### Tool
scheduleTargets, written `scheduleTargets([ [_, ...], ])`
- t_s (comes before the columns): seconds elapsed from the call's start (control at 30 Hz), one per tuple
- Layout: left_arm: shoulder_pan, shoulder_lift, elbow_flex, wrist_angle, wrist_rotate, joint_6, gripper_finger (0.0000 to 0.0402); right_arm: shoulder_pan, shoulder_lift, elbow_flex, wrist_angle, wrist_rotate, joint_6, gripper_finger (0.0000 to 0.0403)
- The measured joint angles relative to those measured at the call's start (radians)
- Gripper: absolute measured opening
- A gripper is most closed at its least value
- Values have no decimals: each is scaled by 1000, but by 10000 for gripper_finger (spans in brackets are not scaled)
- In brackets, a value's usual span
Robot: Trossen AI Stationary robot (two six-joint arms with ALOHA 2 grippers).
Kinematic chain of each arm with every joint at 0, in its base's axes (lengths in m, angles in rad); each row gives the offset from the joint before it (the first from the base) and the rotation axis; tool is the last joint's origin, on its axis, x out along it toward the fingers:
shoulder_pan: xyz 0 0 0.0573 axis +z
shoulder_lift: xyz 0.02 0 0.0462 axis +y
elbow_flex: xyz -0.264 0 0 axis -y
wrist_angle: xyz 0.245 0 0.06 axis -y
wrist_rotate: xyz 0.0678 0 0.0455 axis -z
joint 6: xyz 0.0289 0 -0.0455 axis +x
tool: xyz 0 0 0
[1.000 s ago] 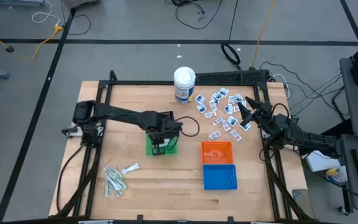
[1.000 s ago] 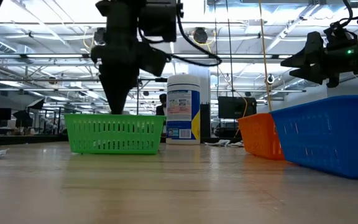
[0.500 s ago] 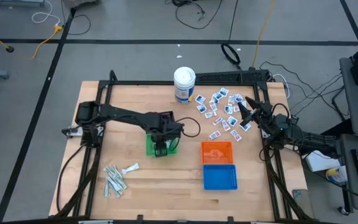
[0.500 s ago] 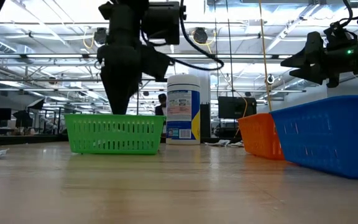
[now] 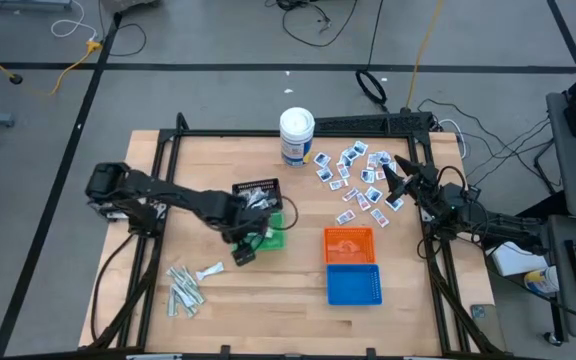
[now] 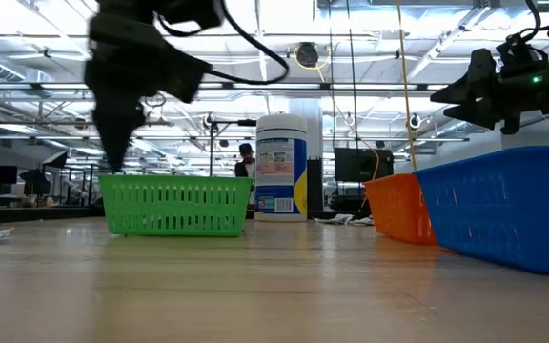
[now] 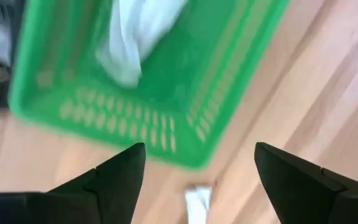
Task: Pick & Place First Aid Supplies
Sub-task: Put the green bandage into the green bin
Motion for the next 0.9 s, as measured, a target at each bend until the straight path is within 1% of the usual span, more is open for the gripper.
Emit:
scheduleTargets([
  [0.13,-57,-69,-61,42,-2,-64,295,0,0,0,0,0,0,267],
  [0.37,-152,-131,-165,103,31,-129,273,0,0,0,0,0,0,267],
  [0.6,-225,-138,-259,116,51,-195,261,0,0,0,0,0,0,267],
  [0.9,-315,-138,-353,191,46,-344,247,0,0,0,0,0,0,267],
])
